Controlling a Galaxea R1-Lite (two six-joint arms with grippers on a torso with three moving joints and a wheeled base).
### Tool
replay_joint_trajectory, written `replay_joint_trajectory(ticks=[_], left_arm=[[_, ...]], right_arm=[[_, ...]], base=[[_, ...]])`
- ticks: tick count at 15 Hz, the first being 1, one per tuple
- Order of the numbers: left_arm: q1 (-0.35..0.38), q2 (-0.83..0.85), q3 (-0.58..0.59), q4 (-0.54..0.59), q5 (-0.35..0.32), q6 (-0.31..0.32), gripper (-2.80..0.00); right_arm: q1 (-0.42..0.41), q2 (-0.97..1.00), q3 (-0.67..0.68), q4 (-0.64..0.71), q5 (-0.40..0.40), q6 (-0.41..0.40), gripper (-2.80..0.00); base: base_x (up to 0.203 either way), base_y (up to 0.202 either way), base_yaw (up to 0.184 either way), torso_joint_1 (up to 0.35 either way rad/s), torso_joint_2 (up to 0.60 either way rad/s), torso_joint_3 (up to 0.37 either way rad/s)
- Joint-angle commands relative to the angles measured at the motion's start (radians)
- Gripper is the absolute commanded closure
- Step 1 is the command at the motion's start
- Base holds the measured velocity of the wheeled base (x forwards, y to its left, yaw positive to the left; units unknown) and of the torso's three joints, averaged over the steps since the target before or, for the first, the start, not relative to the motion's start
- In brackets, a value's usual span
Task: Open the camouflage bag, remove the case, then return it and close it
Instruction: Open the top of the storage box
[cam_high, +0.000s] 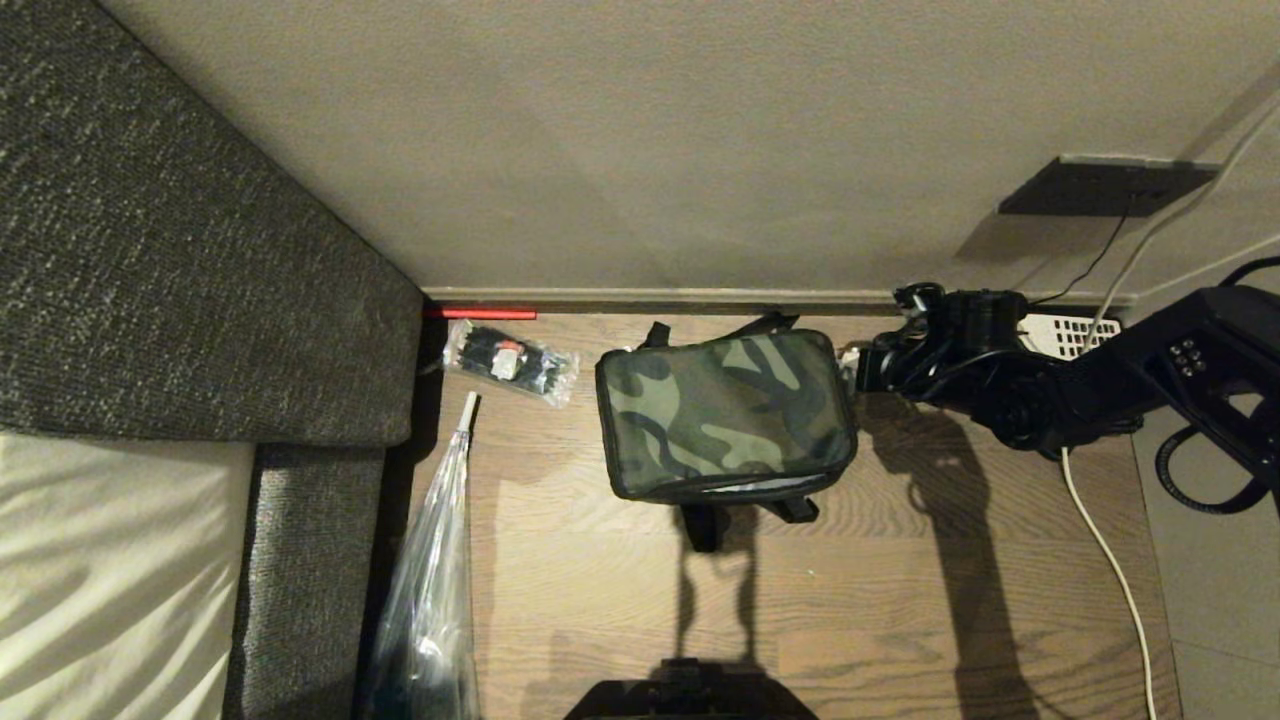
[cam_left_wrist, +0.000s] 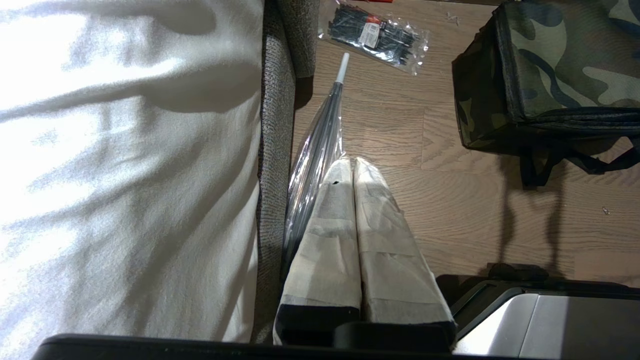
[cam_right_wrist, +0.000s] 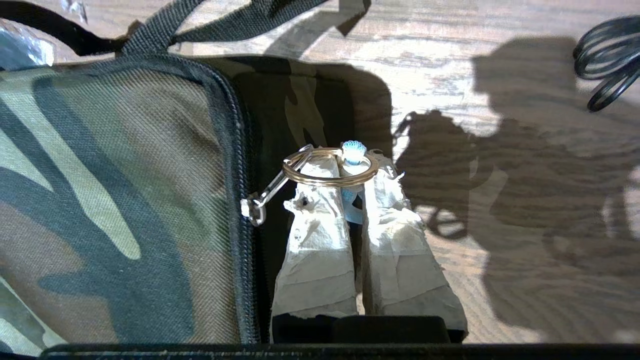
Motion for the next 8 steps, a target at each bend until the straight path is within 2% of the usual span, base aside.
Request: replay_joint_trajectory(ticks=[1, 8], left_arm=[[0.000, 0.000, 0.002, 0.000, 0.001, -0.001, 0.00], [0.000, 0.000, 0.002, 0.000, 0.001, -0.001, 0.00]], right_arm=[[0.000, -0.009, 0.000, -0.006, 0.001, -0.001, 0.00], [0.010, -0.006, -0.011, -0.015, -0.001, 0.000, 0.00]], base=[[0.000, 0.000, 0.000, 0.000, 0.00, 0.000], [0.000, 0.000, 0.000, 0.000, 0.00, 0.000]])
